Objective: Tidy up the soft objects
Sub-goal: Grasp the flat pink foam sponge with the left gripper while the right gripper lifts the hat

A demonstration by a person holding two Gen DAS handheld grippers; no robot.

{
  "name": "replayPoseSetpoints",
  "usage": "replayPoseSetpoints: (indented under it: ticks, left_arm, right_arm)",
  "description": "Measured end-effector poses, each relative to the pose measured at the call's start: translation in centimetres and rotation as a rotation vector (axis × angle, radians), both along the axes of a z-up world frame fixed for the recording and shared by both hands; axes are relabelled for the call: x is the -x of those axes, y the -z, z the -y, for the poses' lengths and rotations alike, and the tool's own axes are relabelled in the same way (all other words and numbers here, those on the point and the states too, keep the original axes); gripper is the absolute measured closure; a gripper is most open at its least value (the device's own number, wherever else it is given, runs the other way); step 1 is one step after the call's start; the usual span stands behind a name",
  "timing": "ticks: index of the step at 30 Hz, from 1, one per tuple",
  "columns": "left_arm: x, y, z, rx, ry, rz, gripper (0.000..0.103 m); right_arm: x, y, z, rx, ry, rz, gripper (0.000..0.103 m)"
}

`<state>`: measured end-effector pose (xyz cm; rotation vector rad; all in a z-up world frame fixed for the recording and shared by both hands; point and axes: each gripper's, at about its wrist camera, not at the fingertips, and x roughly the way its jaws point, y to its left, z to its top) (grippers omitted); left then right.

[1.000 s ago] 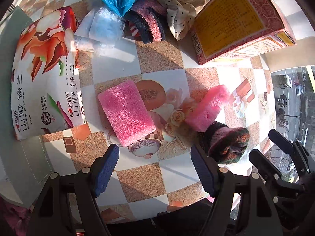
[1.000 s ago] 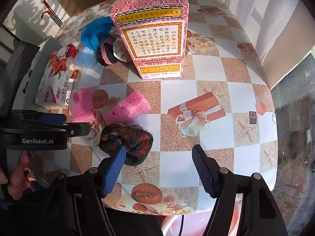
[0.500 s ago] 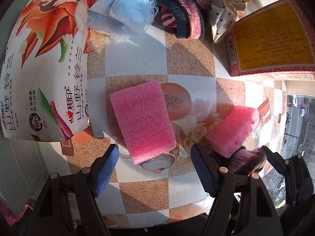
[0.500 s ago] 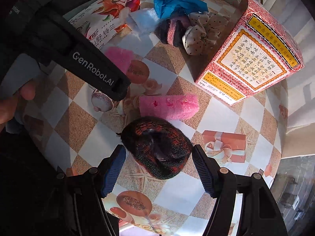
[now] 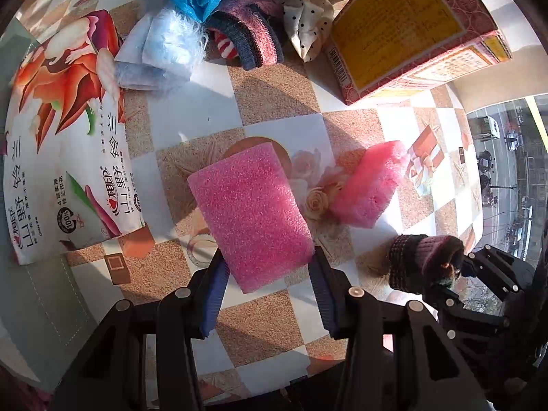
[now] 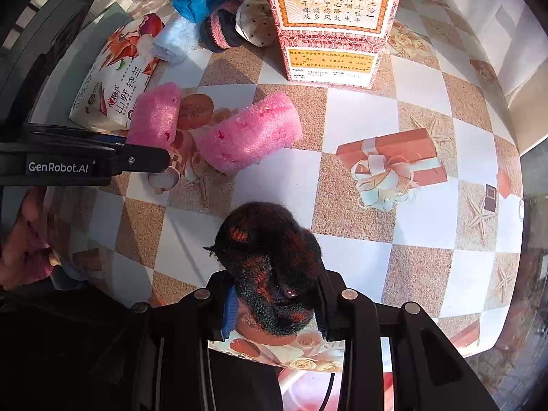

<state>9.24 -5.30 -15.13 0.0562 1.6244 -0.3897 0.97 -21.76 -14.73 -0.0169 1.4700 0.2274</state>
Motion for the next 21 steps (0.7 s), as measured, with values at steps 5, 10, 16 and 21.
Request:
replayPoseSetpoints:
  ticks: [5,10,16,21]
  left_arm:
    - [2.7,1.0,0.6,-0.105,0.152,0.004,0.052]
    - [4.0,2.2,1.0,-0.159,0.206,-0.001,0.052]
    - [3.7,2.9,0.1,-0.199,0.195,-0.061,0.052]
    - [5.3,1.8,1.5,-0.204,0.296,-0.027,0.052]
  right_arm:
    - [1.1,0.8,2.3,0.039,0.078,-0.004,0.066]
    - [0.4,-0.2,3.2,-0.076,0.171,-0.007,0.066]
    - [0.0,0.5,3.8,-0.034,0.189,-0.058,0.066]
    - [0.6,0.2,6.0,-0.075,0.278,-0.071,0.066]
